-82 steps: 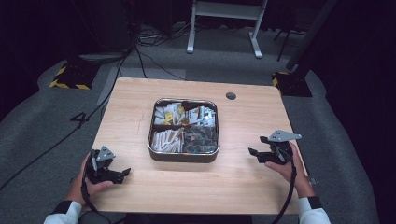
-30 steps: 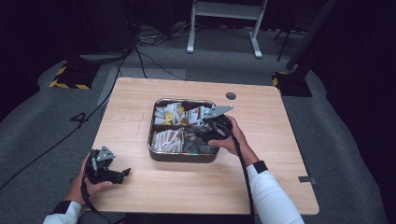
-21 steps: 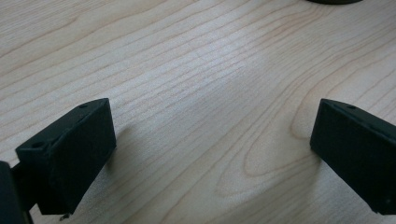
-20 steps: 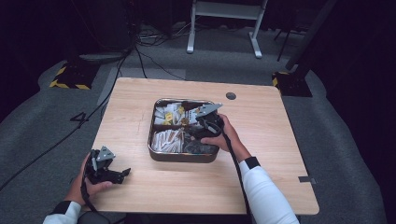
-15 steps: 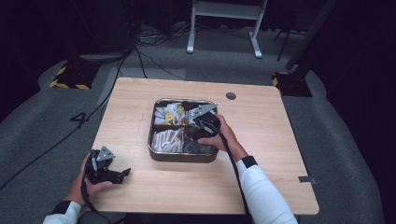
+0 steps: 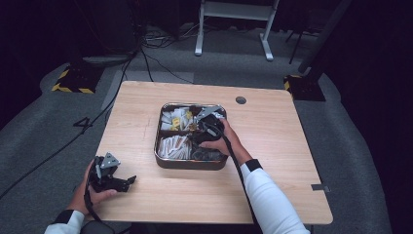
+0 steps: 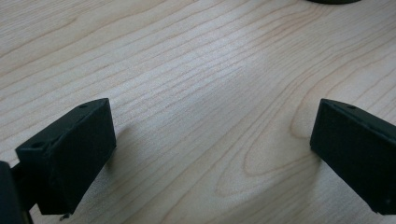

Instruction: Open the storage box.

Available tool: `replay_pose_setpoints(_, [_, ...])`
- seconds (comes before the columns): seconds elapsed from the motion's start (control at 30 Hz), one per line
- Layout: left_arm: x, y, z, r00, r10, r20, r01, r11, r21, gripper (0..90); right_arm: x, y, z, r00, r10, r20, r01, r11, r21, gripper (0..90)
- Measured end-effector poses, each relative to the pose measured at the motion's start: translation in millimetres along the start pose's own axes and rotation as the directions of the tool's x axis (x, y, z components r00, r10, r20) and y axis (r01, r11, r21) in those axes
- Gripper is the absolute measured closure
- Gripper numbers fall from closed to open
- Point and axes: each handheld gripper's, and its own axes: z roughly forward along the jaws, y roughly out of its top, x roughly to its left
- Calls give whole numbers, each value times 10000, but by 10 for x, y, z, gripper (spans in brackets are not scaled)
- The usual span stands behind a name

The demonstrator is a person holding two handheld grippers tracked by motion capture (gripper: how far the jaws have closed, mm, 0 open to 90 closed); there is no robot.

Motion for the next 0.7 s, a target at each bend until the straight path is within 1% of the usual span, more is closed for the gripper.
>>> replay_pose_setpoints(0.07, [0,0,0,10000,1,5,-1,10000,1,4,-11,13,28,9999,100,-68,-101,9999,-70,332])
replay_pose_setpoints(0.17, [0,0,0,10000,3,8,-3,10000,3,4,-16,18,44,9999,156,-30,-156,9997,-161,333])
replay_pose_setpoints(0.2, [1,0,0,10000,5,8,-5,10000,1,4,-5,29,59,9994,351,2,-351,9990,-271,350])
replay_pose_setpoints(0.23, [1,0,0,10000,5,8,-5,10000,1,4,-5,29,59,9994,351,2,-351,9990,-271,350])
replay_pose_setpoints(0.27, [0,0,0,10000,2,8,-2,10000,1,4,-12,31,63,9996,274,95,-272,9993,-273,365])
replay_pose_setpoints(0.3, [1,0,0,10000,6,8,-6,10000,2,4,6,38,71,9990,446,-13,-446,9984,-360,386])
replay_pose_setpoints(0.33, [1,0,0,10000,5,10,-5,10000,1,4,-1,41,76,9991,409,59,-407,9983,-410,422])
replay_pose_setpoints(0.43, [1,0,0,10000,5,11,-5,10000,3,4,-6,45,82,9992,382,135,-375,9983,-445,445])
replay_pose_setpoints(0.47, [1,0,0,10000,5,11,-5,10000,2,4,0,50,88,9988,470,130,-463,9977,-499,465])
replay_pose_setpoints(0.53, [1,0,0,10000,6,12,-6,10000,3,4,-8,49,88,9985,470,281,-455,9976,-516,495])
replay_pose_setpoints(0.57, [1,0,0,10000,6,12,-6,10000,3,4,-8,49,88,9985,470,281,-455,9976,-516,495])
replay_pose_setpoints(0.6, [0,0,0,10000,4,11,-4,10000,3,4,-14,47,85,9982,499,317,-482,9975,-524,519])
replay_pose_setpoints(0.63, [0,0,0,10000,3,11,-3,10000,2,4,-27,45,81,9978,540,393,-517,9970,-570,565])
replay_pose_setpoints(0.7, [1,0,0,10000,5,11,-5,10000,1,4,-36,43,79,9976,509,471,-482,9973,-561,579])
